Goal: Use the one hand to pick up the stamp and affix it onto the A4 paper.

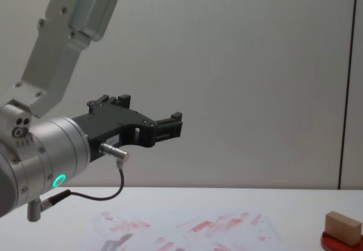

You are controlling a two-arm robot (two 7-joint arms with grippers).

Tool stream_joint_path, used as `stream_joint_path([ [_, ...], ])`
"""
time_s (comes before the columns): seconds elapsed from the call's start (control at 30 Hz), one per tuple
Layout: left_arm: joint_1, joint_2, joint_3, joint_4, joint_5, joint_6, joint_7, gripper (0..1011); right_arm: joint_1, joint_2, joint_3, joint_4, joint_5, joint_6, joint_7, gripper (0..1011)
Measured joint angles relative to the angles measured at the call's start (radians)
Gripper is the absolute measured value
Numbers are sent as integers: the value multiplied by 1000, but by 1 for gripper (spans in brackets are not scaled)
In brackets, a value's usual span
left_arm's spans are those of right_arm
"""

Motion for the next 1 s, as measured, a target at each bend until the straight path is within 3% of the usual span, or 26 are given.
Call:
stream_joint_path([
  [0.53, 0, 0, 0, 0, 0, 0, 0, 1002, 112, -64, -41, 143, -89, 69, 74, 1001],
  [1.0, 0, 0, 0, 0, 0, 0, 0, 1002, 226, -129, -76, 288, -154, 76, 134, 1001],
])
